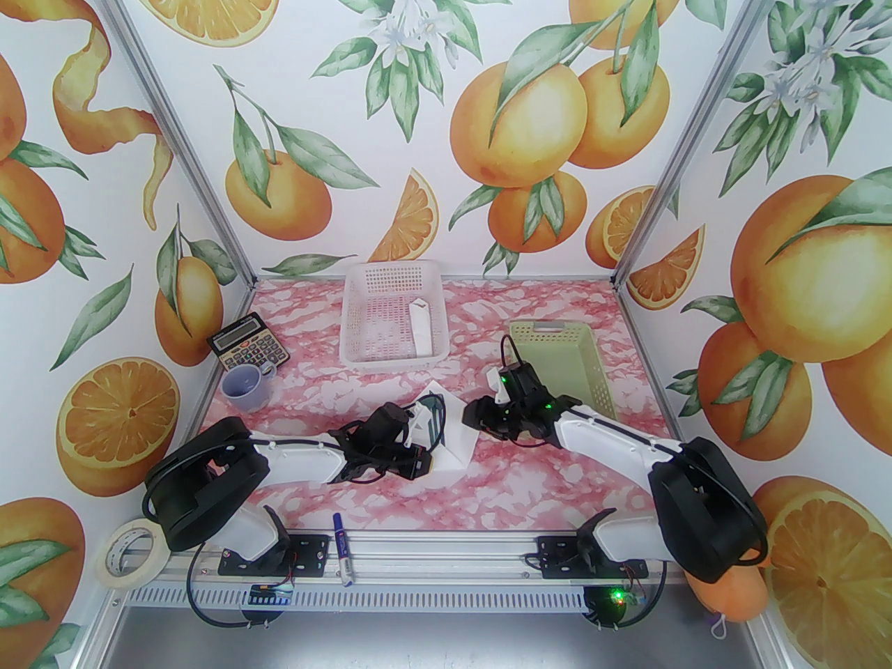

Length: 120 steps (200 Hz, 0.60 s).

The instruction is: Place the utensils on the paper napkin and roll it up

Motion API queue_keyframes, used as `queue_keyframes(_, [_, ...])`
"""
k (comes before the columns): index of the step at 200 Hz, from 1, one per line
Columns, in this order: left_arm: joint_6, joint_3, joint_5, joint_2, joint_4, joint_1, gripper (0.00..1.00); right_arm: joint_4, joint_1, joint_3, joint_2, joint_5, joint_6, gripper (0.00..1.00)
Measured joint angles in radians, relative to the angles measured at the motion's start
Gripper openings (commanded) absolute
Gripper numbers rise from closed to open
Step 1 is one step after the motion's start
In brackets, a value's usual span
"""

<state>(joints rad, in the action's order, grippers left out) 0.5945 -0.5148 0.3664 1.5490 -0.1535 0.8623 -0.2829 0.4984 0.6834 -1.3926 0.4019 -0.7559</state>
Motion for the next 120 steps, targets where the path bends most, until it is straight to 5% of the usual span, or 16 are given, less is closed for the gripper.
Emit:
queue_keyframes(61, [-0.002,0.0,0.0,0.0,0.0,0.0,0.0,-0.09,-0.002,0.028,0.0,-0.064,0.06,0.03])
queue_keyframes(120, [-0.002,0.0,0.0,0.0,0.0,0.0,0.0,-0.129,-0.002,0.035,-0.035,-0.127,0.093,0.01])
